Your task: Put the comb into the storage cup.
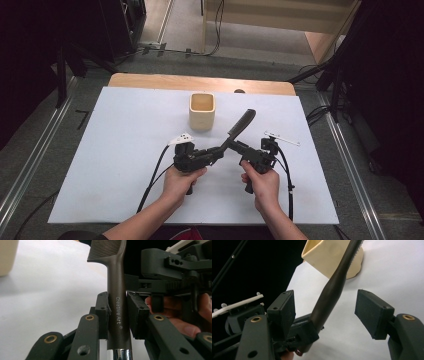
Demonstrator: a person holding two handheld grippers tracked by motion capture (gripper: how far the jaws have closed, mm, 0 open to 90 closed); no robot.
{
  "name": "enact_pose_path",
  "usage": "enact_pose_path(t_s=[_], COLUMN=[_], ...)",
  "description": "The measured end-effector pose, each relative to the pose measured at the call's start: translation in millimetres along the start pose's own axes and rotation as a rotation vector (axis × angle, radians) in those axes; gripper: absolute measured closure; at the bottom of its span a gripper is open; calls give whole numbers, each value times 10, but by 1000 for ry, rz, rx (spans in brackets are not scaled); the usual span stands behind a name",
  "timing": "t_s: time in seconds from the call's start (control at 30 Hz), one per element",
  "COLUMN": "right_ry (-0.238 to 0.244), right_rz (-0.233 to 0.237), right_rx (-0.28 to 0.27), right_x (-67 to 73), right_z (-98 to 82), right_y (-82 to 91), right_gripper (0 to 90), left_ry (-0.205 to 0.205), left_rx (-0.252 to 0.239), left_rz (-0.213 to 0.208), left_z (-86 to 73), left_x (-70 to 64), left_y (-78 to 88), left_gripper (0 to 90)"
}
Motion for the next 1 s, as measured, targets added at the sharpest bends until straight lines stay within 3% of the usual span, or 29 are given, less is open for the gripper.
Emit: enact_pose_path(t_s=[0.37,0.53,1.0], right_ry=[-44,-68,-135], right_rz=[-12,-10,-4], right_rx=[-10,-22,-32], right_x=[-62,-84,-119], right_z=[-28,-20,-6], right_y=[-75,-70,-95], right_gripper=[343,376,585], left_ry=[40,45,53], left_rx=[16,3,-16], left_rz=[-36,-29,-28], left_z=[-27,-28,-58], left_x=[-38,-46,-57], left_y=[-33,-39,-43], left_gripper=[737,737,737])
Point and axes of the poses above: each handheld gripper's, and its own axes: y roughly backward along the jaws, z roughly out of its top, x roughly to its left, the point moved 7 cm from there along -y, roughly forward along the jaws, and after that the axes turned 15 degrees about z, right-handed, at the moved point
